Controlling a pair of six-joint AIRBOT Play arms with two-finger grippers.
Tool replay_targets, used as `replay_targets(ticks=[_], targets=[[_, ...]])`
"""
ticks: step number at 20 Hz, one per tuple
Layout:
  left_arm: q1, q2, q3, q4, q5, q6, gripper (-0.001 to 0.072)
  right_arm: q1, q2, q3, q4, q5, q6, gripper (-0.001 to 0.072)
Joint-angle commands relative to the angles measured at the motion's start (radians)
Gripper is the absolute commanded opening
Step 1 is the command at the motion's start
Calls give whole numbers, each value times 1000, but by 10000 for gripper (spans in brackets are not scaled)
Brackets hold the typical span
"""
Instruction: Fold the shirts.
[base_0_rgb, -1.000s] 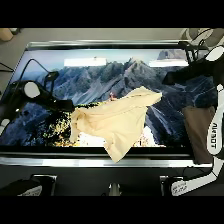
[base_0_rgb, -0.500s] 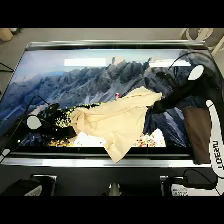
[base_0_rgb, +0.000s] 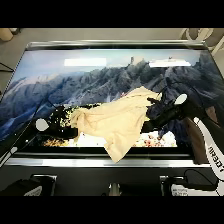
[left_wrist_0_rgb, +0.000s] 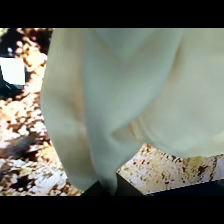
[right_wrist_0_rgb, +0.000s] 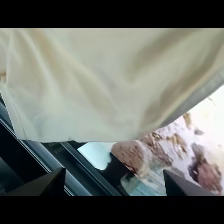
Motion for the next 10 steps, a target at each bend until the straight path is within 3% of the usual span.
replay_targets(ticks=[1, 4, 6, 10], targets=[[-2, 14, 6, -5, 8, 11, 27, 0, 1, -109, 68, -105, 16, 623], [-2, 49, 10, -4, 4, 12, 27, 0, -1, -130, 80, -191, 51, 617], [-2, 71, 10, -4, 5, 11, 27, 0, -8, -130, 116, -235, 69, 522], [-2, 82, 10, -5, 4, 11, 27, 0, -49, -130, 171, -233, 82, 465]])
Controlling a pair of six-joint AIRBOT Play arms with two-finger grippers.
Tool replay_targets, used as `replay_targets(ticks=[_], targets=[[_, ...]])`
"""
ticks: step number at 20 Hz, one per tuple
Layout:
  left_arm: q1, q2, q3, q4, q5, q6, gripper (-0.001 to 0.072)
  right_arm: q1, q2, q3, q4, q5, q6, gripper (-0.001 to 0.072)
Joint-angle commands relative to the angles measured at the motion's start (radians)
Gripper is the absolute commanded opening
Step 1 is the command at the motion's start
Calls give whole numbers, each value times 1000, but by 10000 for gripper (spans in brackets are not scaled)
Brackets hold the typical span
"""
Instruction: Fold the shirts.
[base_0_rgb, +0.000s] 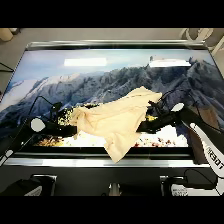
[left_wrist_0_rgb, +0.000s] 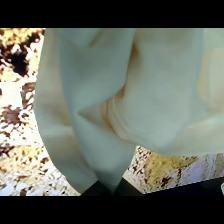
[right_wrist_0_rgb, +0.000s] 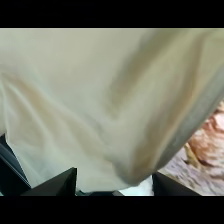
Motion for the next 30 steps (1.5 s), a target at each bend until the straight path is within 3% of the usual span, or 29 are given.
replay_targets(ticks=[1, 3, 6, 9, 11, 13, 15, 17, 24, 27, 30], targets=[[-1, 12, 1, 0, -1, 0, 27, 1, -26, -6, 34, -31, 11, 380], [-1, 14, 6, 0, -3, 1, 26, 1, -25, -5, 40, -31, 11, 21], [0, 65, 101, 66, -48, 34, 25, -2, 23, 73, 28, 31, -113, 15], [1, 182, 357, 333, -134, -9, 24, -32, 211, 331, -94, 29, -146, 13], [2, 277, 615, 516, -184, -89, 25, -86, 392, 567, -177, -65, -119, 14], [2, 363, 850, 599, -174, -158, 25, -121, 573, 785, -328, -240, -119, 14], [0, 432, 1003, 586, -121, -233, 25, -120, 722, 916, -456, -376, -37, 14], [-1, 494, 1030, 507, -19, -244, 25, -120, 826, 944, -453, -433, 1, 14], [0, 518, 1030, 520, 22, -244, 24, -120, 868, 944, -545, -362, 1, 14], [0, 468, 1029, 585, -90, -241, 24, -120, 812, 944, -546, -242, -35, 15], [0, 372, 970, 587, -250, -164, 24, -120, 688, 944, -558, -48, -40, 15]])
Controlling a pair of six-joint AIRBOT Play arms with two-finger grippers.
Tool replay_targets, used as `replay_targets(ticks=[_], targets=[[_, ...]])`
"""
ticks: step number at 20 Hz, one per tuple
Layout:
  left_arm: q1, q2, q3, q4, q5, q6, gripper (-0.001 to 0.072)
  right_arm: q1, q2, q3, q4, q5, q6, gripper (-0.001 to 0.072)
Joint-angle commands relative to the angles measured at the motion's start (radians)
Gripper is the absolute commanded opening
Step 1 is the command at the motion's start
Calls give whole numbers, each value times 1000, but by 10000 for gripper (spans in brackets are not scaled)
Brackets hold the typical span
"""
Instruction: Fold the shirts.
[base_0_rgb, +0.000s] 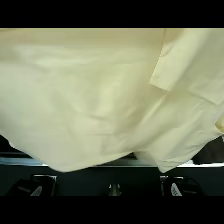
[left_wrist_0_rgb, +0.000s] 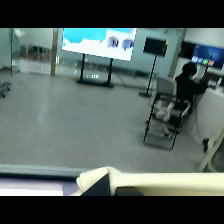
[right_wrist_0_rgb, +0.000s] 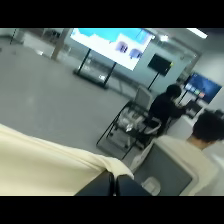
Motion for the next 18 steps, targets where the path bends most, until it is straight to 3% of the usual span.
replay_targets(ticks=[1, 3, 5, 8, 13, 15, 18], targets=[[1, -105, -81, 45, -167, 79, 25, -1, -148, 2, -26, 242, -39, 15], [3, -192, -209, 88, -167, 80, 25, -1, -308, -10, -38, 372, -93, 15], [19, -312, -330, 87, -156, 79, 25, 0, -491, -54, -29, 390, -60, 15], [43, -517, -375, 87, -105, 77, 25, 2, -735, -71, 48, 295, 37, 15], [67, -794, -293, 76, -64, 76, 26, 2, -964, -71, 329, 77, 78, 18], [66, -862, -286, 30, -66, 76, 26, 2, -1029, -71, 385, 67, 148, 18], [67, -925, -286, -105, -70, 64, 27, 2, -1092, -71, 394, 98, 174, 18]])
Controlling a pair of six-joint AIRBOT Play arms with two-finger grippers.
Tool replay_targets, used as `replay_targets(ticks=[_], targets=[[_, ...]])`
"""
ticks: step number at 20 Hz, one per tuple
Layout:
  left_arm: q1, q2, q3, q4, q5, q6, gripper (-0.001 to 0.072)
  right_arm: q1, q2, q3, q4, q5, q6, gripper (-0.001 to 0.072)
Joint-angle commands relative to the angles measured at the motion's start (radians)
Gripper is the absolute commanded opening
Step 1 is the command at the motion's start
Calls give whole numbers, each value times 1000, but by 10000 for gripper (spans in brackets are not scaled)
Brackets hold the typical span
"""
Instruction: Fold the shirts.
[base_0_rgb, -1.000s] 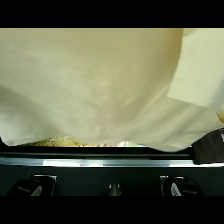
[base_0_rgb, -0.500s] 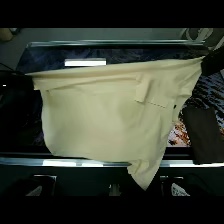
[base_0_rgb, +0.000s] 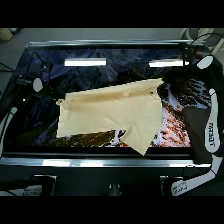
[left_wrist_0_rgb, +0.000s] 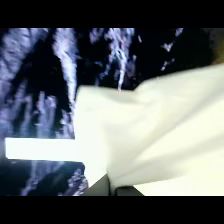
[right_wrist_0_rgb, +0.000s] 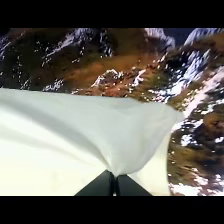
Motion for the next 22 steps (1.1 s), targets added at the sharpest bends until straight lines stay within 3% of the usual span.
replay_targets(ticks=[1, 2, 3, 4, 5, 8, 10, 12, 14, 15, 16, 17, 22], targets=[[2, -89, 6, -144, 2, -10, 47, 1, -84, 0, 69, -14, 46, 28], [6, -91, 10, -153, -2, -9, 177, -1, -84, 2, 72, -25, 46, 170], [19, -89, 25, -146, -18, 6, 427, -2, -77, 14, 76, -11, 39, 420], [45, -87, 49, -143, -50, 58, 581, -13, -66, 30, 73, 34, -9, 604], [83, -85, 81, -143, -106, 111, 621, -24, -52, 43, 61, 94, -60, 630], [230, -39, 79, -229, -247, 127, 612, -65, -21, 45, -113, 346, -90, 622], [319, 24, -52, -418, -270, 176, 594, -79, -21, 22, -250, 458, -91, 511], [364, 94, -244, -475, -226, 237, 379, -81, -21, -14, -301, 505, -98, 484], [402, 137, -386, -484, -195, 260, 428, -81, -21, -41, -264, 521, -97, 482], [416, 144, -431, -504, -193, 298, 524, -81, -21, -51, -241, 523, -98, 479], [422, 143, -458, -509, -192, 307, 559, -81, -21, -62, -225, 525, -98, 451], [423, 143, -483, -509, -179, 307, 558, -81, -21, -73, -223, 526, -98, 413], [408, 125, -548, -549, -101, 331, 556, -81, -21, -93, -226, 526, -106, 413]])
